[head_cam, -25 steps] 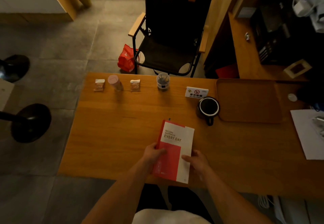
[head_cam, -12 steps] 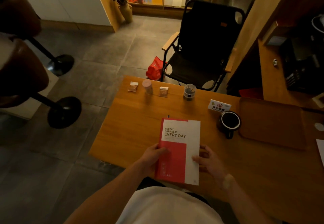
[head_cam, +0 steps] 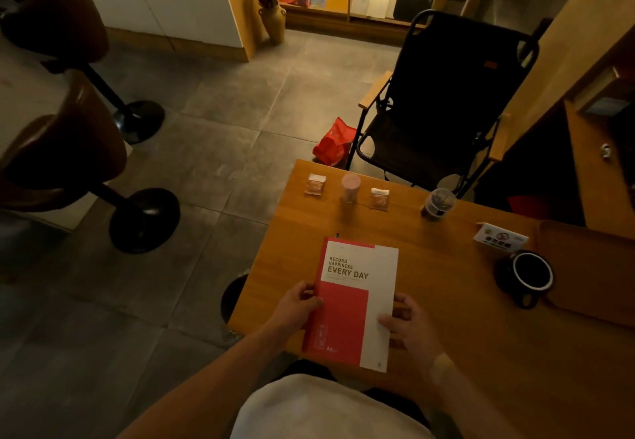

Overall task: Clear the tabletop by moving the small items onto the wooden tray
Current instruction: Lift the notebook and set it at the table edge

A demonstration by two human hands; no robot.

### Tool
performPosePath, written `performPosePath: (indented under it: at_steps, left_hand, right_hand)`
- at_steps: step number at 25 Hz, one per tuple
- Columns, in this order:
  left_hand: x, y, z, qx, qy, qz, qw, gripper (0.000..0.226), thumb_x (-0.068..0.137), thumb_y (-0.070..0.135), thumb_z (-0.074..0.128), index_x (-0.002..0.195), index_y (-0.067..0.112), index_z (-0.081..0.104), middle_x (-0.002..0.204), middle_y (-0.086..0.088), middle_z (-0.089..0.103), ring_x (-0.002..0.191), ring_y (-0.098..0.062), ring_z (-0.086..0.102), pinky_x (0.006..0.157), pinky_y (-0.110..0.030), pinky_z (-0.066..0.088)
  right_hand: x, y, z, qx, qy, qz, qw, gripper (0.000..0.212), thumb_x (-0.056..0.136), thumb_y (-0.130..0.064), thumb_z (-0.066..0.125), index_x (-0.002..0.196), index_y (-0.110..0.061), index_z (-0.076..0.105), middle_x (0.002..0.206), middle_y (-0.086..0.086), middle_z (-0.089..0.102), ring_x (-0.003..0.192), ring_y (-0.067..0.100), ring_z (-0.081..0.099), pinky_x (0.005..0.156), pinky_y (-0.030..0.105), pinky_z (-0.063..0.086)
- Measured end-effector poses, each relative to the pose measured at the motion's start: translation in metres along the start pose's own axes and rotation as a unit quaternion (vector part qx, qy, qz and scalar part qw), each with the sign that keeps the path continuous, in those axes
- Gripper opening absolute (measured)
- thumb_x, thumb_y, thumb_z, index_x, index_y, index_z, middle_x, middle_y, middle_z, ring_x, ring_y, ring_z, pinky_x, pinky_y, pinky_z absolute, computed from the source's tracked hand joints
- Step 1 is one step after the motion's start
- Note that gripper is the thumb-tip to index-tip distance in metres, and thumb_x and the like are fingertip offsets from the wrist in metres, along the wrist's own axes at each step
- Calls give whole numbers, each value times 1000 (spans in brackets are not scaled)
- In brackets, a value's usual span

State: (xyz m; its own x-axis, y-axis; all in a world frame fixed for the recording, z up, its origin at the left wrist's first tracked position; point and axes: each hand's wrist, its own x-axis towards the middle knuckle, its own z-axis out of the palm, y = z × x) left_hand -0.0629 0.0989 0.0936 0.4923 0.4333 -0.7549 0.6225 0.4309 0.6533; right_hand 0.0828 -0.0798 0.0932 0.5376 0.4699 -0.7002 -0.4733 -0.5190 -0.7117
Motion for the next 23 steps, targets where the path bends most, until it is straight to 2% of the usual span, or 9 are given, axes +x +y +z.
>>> performPosePath:
  at_steps: [4,8,11,13,19,21,23]
  left_hand:
    - [16,-7,-39,30,12,4,999,25,95,16,56,120,22,54,111,3,61,94,-11,63,63,-22,52]
    - [40,-17,-70,74,22,0,997,19,95,16,57,106,31,54,102,10,58,86,-5,61,55,-15,46]
    - [62,-26,-86,120,34,4,992,21,94,19,58,109,31,52,99,14,56,86,-3,58,60,-18,47]
    - [78,-33,-95,154,52,16,987,22,93,21,59,110,33,52,98,16,55,86,-2,57,64,-20,47]
    - [125,-38,-110,233,108,45,965,34,93,22,57,127,20,51,113,1,61,91,-10,60,75,-29,54]
    - [136,-34,-113,254,120,64,958,35,94,23,57,128,19,51,115,-1,61,95,-13,61,81,-34,56]
    - [142,-33,-115,283,124,82,947,35,94,26,56,128,20,52,118,-2,58,98,-14,60,85,-36,56]
  right_hand:
    - [15,6,48,-22,39,7,999,32,86,-3,68,109,-22,58,104,-1,67,89,17,69,53,30,57]
    - [38,12,84,-50,47,36,997,33,85,-3,68,111,-20,56,105,-1,66,91,20,66,60,38,59]
    - [63,15,103,-78,48,48,995,30,86,-5,67,107,-22,54,108,3,65,96,24,66,74,50,60]
    - [80,16,115,-100,57,49,992,28,87,-6,67,107,-21,53,110,4,65,99,26,65,78,53,59]
    - [122,20,144,-140,83,34,986,27,90,-11,65,112,-17,52,117,6,64,102,24,64,85,48,58]
    - [131,18,150,-152,98,25,983,26,90,-13,66,111,-18,52,115,6,65,100,23,65,83,47,58]
    - [137,17,154,-174,115,23,978,27,89,-15,67,113,-17,54,114,6,66,94,20,64,77,39,59]
